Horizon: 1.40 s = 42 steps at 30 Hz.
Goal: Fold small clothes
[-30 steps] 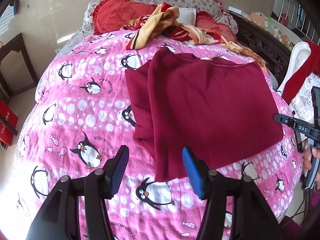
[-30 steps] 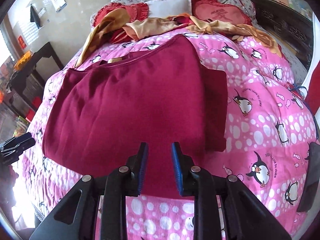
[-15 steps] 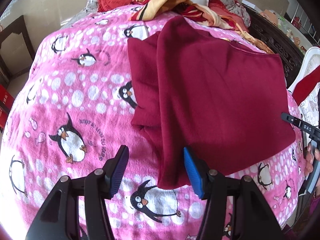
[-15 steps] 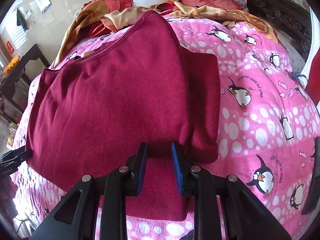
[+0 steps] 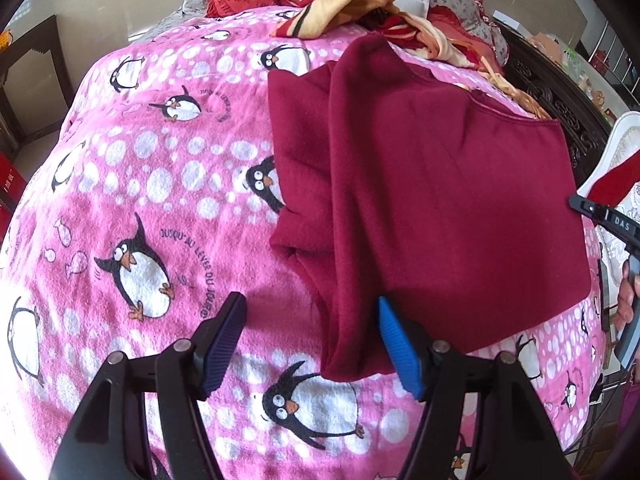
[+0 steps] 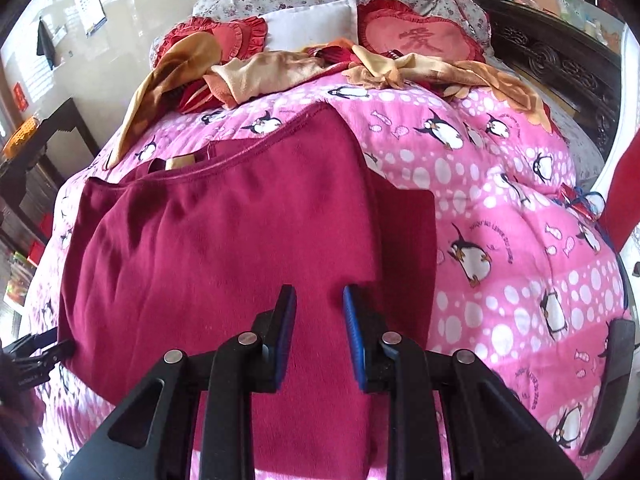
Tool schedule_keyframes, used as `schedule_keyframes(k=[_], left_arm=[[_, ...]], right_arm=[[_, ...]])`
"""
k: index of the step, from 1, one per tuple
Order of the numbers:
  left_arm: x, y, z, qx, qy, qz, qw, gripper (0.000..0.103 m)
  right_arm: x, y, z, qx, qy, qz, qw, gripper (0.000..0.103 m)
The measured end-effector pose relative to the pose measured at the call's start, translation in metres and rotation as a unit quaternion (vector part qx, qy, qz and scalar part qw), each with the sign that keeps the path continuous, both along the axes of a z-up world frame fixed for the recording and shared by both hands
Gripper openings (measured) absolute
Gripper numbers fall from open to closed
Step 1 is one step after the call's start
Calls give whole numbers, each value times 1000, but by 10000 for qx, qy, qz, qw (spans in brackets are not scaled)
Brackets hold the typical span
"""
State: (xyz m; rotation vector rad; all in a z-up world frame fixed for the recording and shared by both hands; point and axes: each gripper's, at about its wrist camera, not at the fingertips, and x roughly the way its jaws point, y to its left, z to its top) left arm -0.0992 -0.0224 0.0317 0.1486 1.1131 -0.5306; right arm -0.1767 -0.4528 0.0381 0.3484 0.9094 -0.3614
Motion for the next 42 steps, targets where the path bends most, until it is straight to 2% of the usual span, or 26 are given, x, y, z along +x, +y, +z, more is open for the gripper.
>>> schedule_keyframes(k=[6, 9, 17, 20, 22, 25, 29, 31, 37, 42], left_arm=[[5, 1, 21, -83, -304, 185, 9993, 71], [12, -3, 26, -181, -319, 237, 9990, 71], [20, -15, 8, -96, -65, 279, 9995, 71], [21, -13, 3, -180, 1, 323, 9993, 71], [22, -10, 1, -288, 73, 377, 9988, 71], [22, -5, -2, -427, 169, 491, 9977, 73], [21, -3, -3, -503, 189, 516, 9972, 74], [22, -1, -5, -563, 236, 545, 9966, 75], [22, 5, -8, -763, 305, 617, 9947, 77], [20, 8, -10, -873, 317, 616, 9938, 80]], right_arm=[[20, 2, 2, -147, -112, 218, 9996, 8], [33, -1, -2, -225, -56, 236, 9995, 8], [63, -30, -21, 101, 77, 26, 9999, 8], [69, -23, -11, -27, 139, -61, 9999, 8], [72, -6, 3, -10, -153, 195, 9997, 8], [88, 35, 14, 205, -422, 903, 9948, 8], [138, 97, 15, 579, -428, 1757, 9818, 8], [162, 127, 13, 530, -419, 2023, 9770, 8], [226, 184, -3, 528, -245, 2415, 9687, 6], [253, 194, -28, 542, 107, 2342, 9706, 6]])
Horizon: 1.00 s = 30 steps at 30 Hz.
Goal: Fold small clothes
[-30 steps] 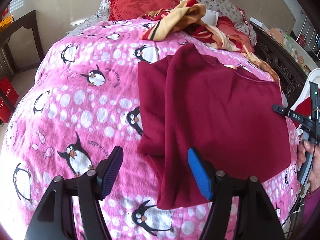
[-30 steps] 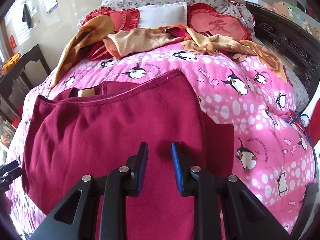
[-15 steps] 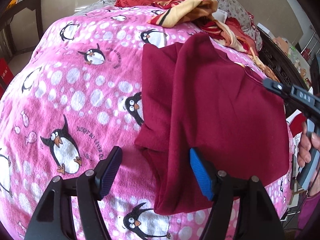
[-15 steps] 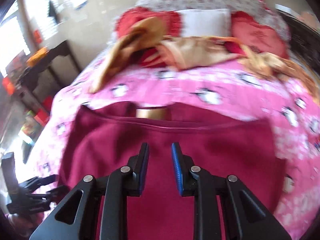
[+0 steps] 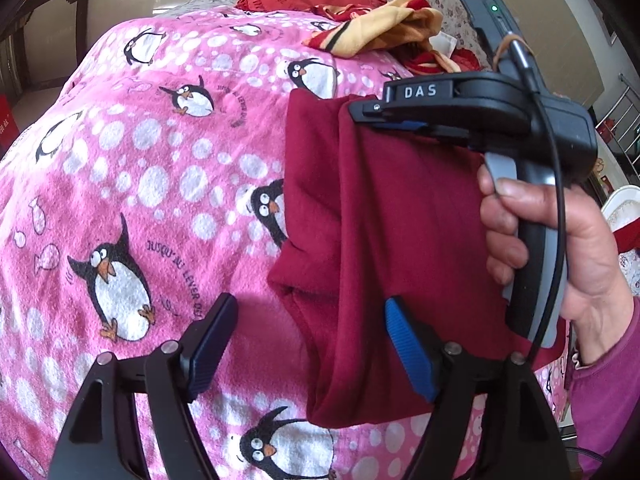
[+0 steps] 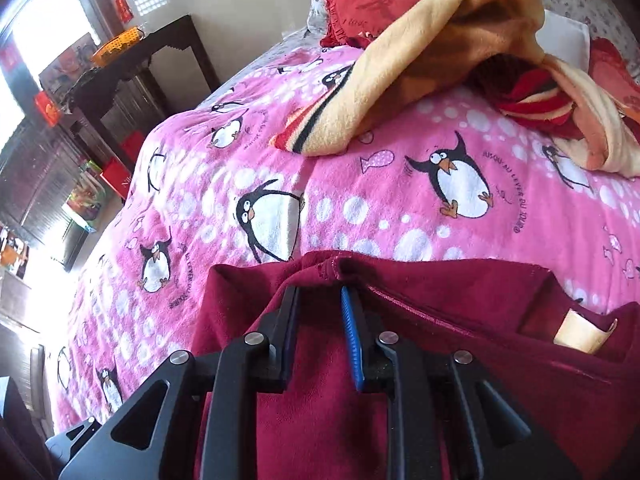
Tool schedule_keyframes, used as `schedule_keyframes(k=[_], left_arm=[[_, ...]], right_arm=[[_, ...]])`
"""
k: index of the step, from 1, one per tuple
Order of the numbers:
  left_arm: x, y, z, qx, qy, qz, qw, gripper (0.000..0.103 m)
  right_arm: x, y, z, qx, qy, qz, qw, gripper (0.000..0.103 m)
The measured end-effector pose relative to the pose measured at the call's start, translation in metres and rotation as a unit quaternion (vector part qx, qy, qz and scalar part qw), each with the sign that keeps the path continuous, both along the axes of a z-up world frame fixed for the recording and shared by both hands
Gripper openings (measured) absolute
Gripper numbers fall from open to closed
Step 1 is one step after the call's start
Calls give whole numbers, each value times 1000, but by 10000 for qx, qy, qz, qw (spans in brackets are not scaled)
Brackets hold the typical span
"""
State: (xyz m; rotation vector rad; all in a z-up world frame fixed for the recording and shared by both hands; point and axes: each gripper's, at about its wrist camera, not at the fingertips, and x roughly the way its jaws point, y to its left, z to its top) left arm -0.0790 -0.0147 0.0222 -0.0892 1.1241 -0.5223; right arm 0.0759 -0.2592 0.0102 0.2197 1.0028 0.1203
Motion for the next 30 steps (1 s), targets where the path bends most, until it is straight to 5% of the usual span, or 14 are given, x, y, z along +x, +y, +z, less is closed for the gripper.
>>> schedule_keyframes(k=[7, 14, 19, 25, 30], left_arm=[[-2, 10, -1, -192, 35, 65, 9998, 81], [0, 19, -2, -295, 91, 84, 9995, 81], [5, 18, -3, -281, 104, 116, 9995, 83], [7, 11, -4, -194, 69, 93, 9997, 86], [8, 3, -3, -135, 98, 130, 9998, 87]], right_arm=[[-9, 14, 25, 364, 42, 160, 9992, 15], [8, 62, 4, -461, 486, 506, 9965, 49], [16, 82, -4, -971, 605, 568, 9918, 54], [9, 76, 1, -1376, 560, 590, 9871, 20], [-10, 46, 19, -608, 335, 447, 9966, 0]])
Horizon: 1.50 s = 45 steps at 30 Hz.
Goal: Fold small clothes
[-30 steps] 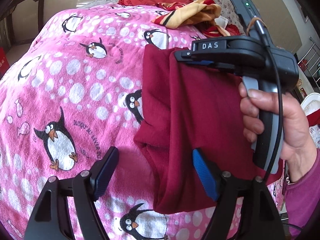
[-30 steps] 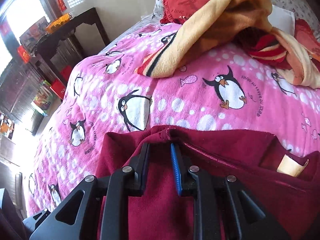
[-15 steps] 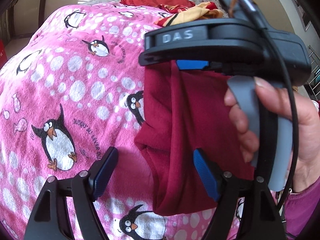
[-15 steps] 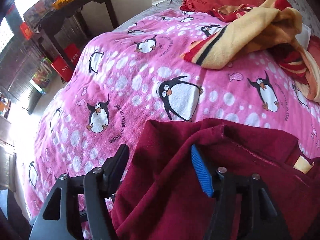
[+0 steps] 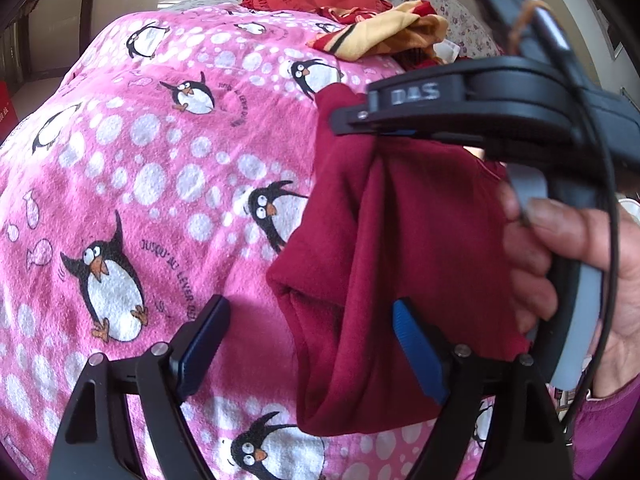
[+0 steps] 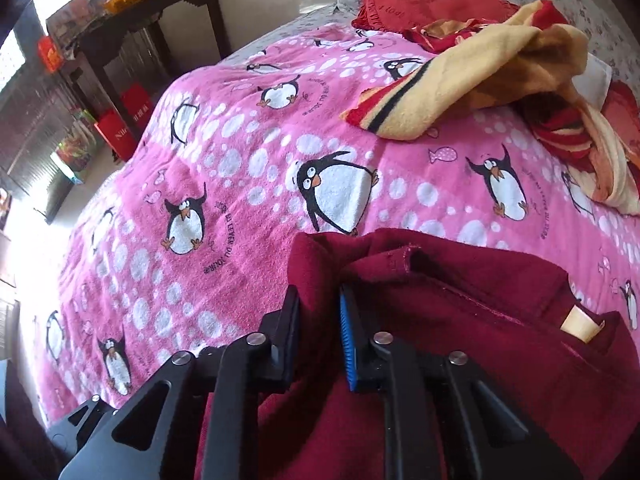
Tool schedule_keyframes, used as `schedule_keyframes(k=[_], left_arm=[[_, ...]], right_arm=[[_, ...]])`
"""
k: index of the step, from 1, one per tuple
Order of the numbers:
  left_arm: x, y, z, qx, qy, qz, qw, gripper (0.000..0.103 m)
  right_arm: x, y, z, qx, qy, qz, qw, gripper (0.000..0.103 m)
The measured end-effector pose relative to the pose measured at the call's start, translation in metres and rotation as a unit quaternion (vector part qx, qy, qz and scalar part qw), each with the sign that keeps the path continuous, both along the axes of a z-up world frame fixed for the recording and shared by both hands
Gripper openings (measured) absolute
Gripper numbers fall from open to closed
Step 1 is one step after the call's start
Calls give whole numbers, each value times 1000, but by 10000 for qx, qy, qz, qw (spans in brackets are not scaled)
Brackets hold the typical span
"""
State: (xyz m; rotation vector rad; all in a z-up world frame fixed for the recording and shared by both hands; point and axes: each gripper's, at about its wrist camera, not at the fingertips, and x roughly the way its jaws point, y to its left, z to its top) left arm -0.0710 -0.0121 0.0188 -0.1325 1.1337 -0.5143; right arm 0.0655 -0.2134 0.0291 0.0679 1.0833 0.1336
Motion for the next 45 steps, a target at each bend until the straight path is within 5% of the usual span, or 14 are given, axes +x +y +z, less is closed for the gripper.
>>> schedule_keyframes(k=[7, 11, 13, 14, 18, 24, 26, 31, 33, 36, 38, 40, 42, 45], left_arm=[[11, -17, 3, 148, -62, -9, 9999, 90], [23, -23, 2, -187, -33, 8, 9998, 88], [27, -26, 3, -558, 87, -129, 9983, 62], [29, -28, 3, -679, 197, -231, 9972, 39], [25, -36, 12, -809, 5, -351, 9961, 29], [18, -38, 25, -838, -195, -459, 9952, 28], [17, -42, 27, -801, -227, -493, 9953, 28], [12, -43, 27, -652, -244, -531, 9962, 28], [7, -41, 24, -537, -190, -517, 9970, 31], [1, -38, 18, -359, -140, -518, 9979, 60], [-2, -40, 14, -309, -112, -500, 9982, 64], [-3, -42, 10, -237, -68, -508, 9984, 61], [-5, -46, 11, -268, 14, -564, 9980, 34], [-13, -55, 24, -245, -142, -674, 9973, 23]], right_arm=[[-31, -30, 24, 782, -322, -179, 9963, 0], [-40, -45, 36, 1055, -384, -237, 9934, 0], [-42, -50, 39, 1122, -380, -246, 9927, 0], [-43, -51, 39, 1142, -365, -246, 9925, 0], [-40, -53, 35, 1124, -249, -266, 9930, 1], [-29, -50, 33, 1144, 26, -486, 9922, 46], [-23, -43, 28, 1105, 177, -443, 9927, 47], [-11, -24, 15, 892, 336, -325, 9949, 43], [-12, -20, 13, 510, 229, -388, 9977, 6], [-18, -27, 16, 552, 55, -386, 9977, 1], [-22, -32, 20, 591, -45, -374, 9975, 0], [-26, -37, 23, 637, -104, -348, 9973, 0], [-30, -40, 27, 663, -149, -312, 9972, 0], [-39, -43, 35, 637, -246, -279, 9973, 0]])
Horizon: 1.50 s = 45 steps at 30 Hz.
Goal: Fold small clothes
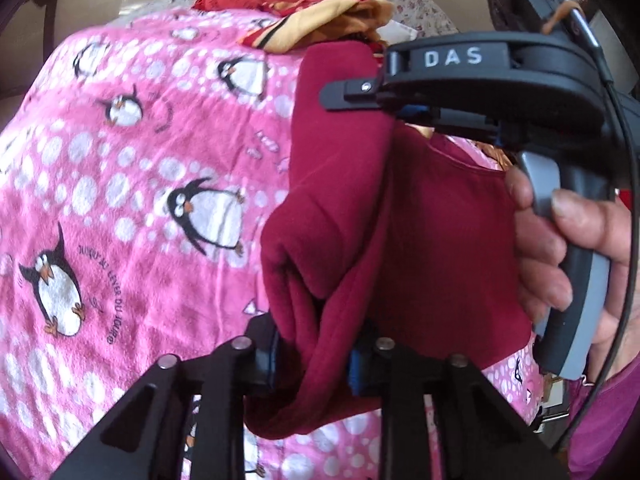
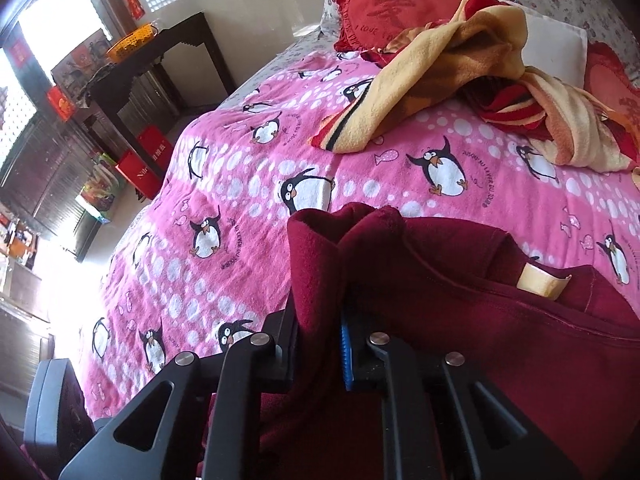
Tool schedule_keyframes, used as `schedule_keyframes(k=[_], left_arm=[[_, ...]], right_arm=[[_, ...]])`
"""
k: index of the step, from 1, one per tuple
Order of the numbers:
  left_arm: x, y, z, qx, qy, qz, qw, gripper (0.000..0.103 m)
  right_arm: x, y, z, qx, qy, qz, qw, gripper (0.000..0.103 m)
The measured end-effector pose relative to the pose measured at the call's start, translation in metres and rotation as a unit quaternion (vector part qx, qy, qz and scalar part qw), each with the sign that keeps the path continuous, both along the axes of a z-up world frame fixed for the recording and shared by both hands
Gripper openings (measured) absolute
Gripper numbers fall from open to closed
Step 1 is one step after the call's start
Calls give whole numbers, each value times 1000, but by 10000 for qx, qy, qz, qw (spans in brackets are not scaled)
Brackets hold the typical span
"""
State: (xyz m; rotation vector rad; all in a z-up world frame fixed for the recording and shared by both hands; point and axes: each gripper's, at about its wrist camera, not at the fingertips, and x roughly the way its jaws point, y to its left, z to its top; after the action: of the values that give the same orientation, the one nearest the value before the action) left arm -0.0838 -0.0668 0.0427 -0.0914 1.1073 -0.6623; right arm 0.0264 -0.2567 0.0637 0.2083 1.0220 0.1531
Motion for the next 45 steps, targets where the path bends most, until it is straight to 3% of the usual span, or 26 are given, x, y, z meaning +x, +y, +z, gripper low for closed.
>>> schedule_keyframes(k=[8, 13, 23, 31, 34, 36, 39, 41, 45], left_arm=[[-19, -39, 42, -33, -416, -460, 9981, 18], [-38, -86, 60, -36, -597, -972, 9935, 18], [-78, -189, 52, 1, -704, -1760, 9819, 17], [-92, -251, 31, 200, -637, -2074, 9760, 18], [-94, -262, 23, 299, -492, -2170, 9745, 26], [-96, -260, 22, 343, -312, -2253, 9732, 42], [-99, -247, 29, 396, -263, -2298, 9721, 57], [-97, -229, 38, 317, -427, -2305, 9716, 65], [-89, -195, 50, 403, -816, -1925, 9771, 67]], right_arm=[[-30, -32, 35, -20, -350, -60, 9994, 0], [-57, -71, 52, -135, -515, -335, 9980, 0], [-126, -177, 54, -101, -603, -1276, 9899, 0], [-156, -233, 27, -17, -465, -1838, 9819, 0], [-156, -244, 8, 13, -335, -1958, 9801, 0], [-154, -248, -6, -1, -274, -2000, 9794, 1], [-157, -256, -22, 37, -240, -2108, 9772, 6], [-167, -261, -17, 208, -326, -2262, 9733, 8], [-194, -250, 11, -5, -566, -2316, 9712, 10]])
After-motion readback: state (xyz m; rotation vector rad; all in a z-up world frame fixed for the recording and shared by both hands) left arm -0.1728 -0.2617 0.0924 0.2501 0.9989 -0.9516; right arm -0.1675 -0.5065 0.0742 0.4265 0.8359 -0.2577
